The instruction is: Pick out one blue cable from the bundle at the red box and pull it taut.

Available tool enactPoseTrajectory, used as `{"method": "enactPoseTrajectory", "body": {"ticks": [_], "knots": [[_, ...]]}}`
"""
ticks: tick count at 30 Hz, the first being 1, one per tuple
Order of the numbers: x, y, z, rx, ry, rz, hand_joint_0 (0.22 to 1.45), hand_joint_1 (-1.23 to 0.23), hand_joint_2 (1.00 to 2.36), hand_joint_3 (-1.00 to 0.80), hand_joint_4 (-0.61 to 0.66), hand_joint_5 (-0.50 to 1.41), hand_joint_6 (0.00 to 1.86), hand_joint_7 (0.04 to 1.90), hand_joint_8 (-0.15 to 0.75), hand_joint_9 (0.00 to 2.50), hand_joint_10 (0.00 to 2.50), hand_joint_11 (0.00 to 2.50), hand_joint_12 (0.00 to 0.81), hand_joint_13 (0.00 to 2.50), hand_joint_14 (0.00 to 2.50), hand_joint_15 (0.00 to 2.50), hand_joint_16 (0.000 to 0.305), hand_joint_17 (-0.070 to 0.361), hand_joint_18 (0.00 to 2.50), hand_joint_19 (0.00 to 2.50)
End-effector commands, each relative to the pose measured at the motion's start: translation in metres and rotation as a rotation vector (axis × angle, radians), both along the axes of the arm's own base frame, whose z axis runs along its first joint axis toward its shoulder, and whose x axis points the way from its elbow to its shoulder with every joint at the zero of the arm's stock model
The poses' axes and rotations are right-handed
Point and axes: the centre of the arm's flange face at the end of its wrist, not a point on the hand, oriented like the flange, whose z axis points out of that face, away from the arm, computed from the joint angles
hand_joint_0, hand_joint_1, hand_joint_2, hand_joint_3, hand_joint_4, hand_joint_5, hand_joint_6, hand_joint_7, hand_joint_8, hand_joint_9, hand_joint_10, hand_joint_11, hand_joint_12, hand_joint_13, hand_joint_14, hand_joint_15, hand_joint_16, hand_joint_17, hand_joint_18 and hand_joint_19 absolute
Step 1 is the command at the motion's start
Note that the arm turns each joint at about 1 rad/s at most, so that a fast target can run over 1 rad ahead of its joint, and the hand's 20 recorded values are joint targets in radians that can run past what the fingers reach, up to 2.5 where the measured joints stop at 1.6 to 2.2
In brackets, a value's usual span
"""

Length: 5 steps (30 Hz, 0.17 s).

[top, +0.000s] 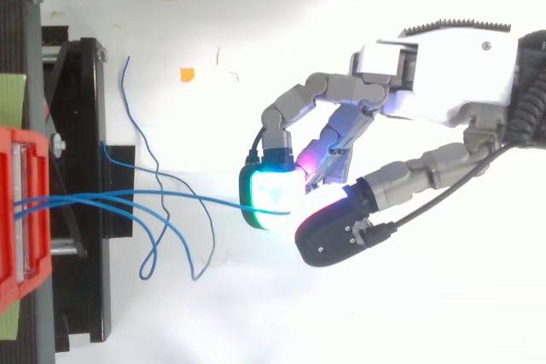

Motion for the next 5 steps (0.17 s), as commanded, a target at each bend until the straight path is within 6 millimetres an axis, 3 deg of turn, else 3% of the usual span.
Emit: {"method": "enactPoseTrajectory", "body": {"ticks": [1, 5], "knots": [[-0.0002, -0.0008, -0.0001, -0.001, 0.000, -0.001, 0.58, -0.70, 1.09, -0.08, -0.09, -0.06, 0.88, 1.14, 0.326, 0.96, 0.01, 0.29, 0.459, 0.96, 0.01, 0.41, 0.068, 0.154, 1.00, 0.56], [-0.0001, 0.0001, -0.0001, 0.000, 0.000, -0.001, 0.58, -0.71, 1.09, -0.08, -0.09, -0.06, 0.88, 1.13, 0.328, 0.96, 0.01, 0.29, 0.462, 0.97, 0.01, 0.41, 0.068, 0.154, 1.00, 0.55]]}}
